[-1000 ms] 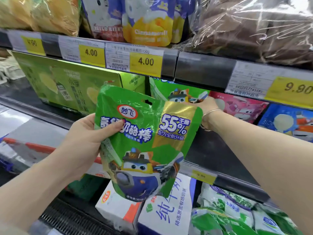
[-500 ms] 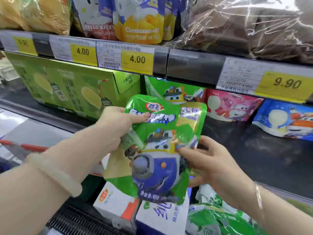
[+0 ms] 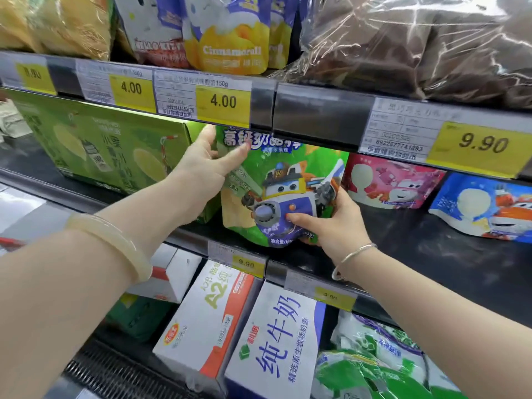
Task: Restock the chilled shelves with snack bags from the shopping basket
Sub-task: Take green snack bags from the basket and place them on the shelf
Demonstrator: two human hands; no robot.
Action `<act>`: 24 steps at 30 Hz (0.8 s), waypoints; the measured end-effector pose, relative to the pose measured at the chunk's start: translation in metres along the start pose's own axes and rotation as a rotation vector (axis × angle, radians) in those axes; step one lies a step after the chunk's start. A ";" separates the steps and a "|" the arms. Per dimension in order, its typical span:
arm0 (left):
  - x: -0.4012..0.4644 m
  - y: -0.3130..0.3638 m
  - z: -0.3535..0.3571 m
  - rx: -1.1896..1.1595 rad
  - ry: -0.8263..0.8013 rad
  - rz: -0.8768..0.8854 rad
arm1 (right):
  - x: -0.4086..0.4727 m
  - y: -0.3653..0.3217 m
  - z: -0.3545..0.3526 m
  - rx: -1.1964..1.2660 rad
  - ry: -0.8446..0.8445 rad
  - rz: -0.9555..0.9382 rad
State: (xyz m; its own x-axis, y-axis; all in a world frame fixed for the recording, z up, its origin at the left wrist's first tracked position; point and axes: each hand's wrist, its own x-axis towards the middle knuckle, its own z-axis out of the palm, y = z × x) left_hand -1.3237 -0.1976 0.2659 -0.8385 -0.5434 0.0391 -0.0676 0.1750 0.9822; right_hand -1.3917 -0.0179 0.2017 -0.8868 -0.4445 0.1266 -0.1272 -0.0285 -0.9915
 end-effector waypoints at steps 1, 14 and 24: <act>-0.002 -0.003 0.000 0.038 -0.042 -0.008 | 0.003 0.002 0.002 -0.024 0.029 -0.012; -0.027 -0.038 0.033 -0.081 -0.027 -0.234 | 0.008 0.003 0.004 -0.571 0.061 0.026; -0.021 -0.044 0.036 -0.022 0.016 -0.216 | 0.021 0.007 0.005 -0.473 0.048 0.125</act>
State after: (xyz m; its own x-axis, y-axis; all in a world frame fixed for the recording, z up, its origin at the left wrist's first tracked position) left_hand -1.3228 -0.1646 0.2155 -0.7971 -0.5794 -0.1702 -0.2332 0.0354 0.9718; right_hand -1.4085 -0.0320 0.1968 -0.9260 -0.3769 0.0200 -0.1968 0.4370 -0.8777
